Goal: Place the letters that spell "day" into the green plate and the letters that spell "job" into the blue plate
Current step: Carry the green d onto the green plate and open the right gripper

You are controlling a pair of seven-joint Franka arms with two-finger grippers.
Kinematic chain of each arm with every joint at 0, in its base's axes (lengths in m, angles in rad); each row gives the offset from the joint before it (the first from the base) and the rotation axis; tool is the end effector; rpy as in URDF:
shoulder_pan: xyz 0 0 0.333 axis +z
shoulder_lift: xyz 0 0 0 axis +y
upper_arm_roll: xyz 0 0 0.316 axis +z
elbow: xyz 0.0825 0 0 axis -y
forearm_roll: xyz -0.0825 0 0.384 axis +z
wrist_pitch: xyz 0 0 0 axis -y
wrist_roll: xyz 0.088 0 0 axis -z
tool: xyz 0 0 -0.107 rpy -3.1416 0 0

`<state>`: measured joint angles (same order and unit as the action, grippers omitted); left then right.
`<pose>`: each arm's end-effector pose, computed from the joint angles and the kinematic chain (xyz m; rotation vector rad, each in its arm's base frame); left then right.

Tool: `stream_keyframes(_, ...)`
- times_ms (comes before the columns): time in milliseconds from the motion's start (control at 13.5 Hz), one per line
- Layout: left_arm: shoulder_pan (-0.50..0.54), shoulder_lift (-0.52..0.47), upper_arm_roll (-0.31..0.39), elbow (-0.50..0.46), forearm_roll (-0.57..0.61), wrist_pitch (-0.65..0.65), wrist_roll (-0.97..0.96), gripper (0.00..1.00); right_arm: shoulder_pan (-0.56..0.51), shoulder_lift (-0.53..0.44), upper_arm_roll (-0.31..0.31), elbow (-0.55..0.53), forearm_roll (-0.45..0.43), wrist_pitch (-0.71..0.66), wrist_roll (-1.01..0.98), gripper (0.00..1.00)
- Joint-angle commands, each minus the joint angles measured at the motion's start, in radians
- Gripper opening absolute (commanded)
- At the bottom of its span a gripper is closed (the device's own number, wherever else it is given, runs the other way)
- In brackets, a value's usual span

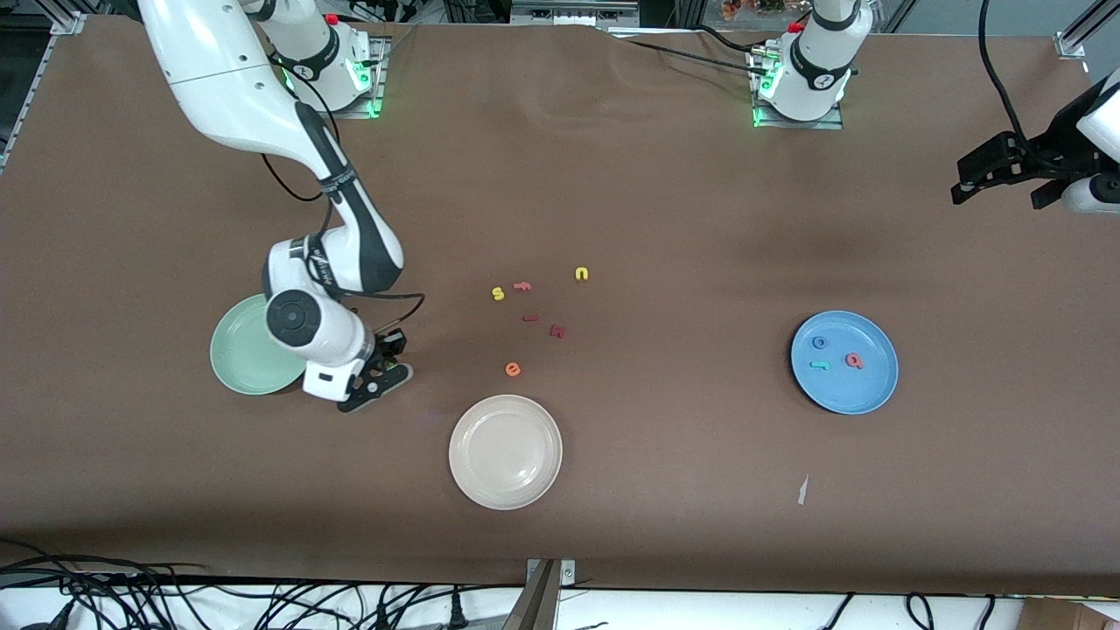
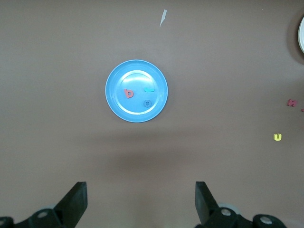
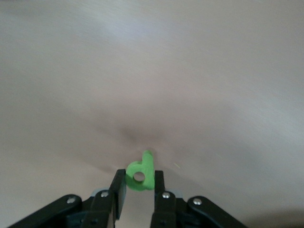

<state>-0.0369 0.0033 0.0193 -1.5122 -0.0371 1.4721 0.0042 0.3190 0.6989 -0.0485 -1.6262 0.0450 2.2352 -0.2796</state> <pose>0.5455 -0.0139 0.6417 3.1040 -0.0383 -0.0678 0.6548 0.1869 0.2050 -3.0259 -0.8224 0.1394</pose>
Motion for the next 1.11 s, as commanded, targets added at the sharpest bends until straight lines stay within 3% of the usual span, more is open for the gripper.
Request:
stream_keyframes(0,-0.003,0.015,0.002,0.035,0.006,-0.024,-0.004,1.00,-0.024,-0.044,-0.031,0.002,0.016,-0.104,0.014,0.13)
stream_keyframes(297,-0.002,0.015,0.002,0.035,0.006,-0.024,-0.003,1.00,-0.024,-0.085,-0.109,-0.009,0.013,-0.232,-0.001,0.13)
stream_keyframes(594,-0.001,0.014,0.002,0.035,0.008,-0.024,-0.001,1.00,-0.035,-0.076,-0.174,-0.021,0.013,-0.266,-0.001,0.15)
stream_keyframes(668,0.000,0.015,0.002,0.035,0.008,-0.024,0.000,1.00,-0.055,-0.066,-0.174,-0.020,0.015,-0.266,0.006,0.40)
stream_keyframes(742,0.000,0.015,0.002,0.035,0.006,-0.024,0.000,1.00,-0.060,-0.059,-0.174,-0.015,0.015,-0.266,0.014,0.99)
stream_keyframes(1039,0.000,0.015,0.002,0.035,0.006,-0.024,0.000,1.00,-0.047,-0.091,-0.163,0.014,0.016,-0.322,0.017,1.00)
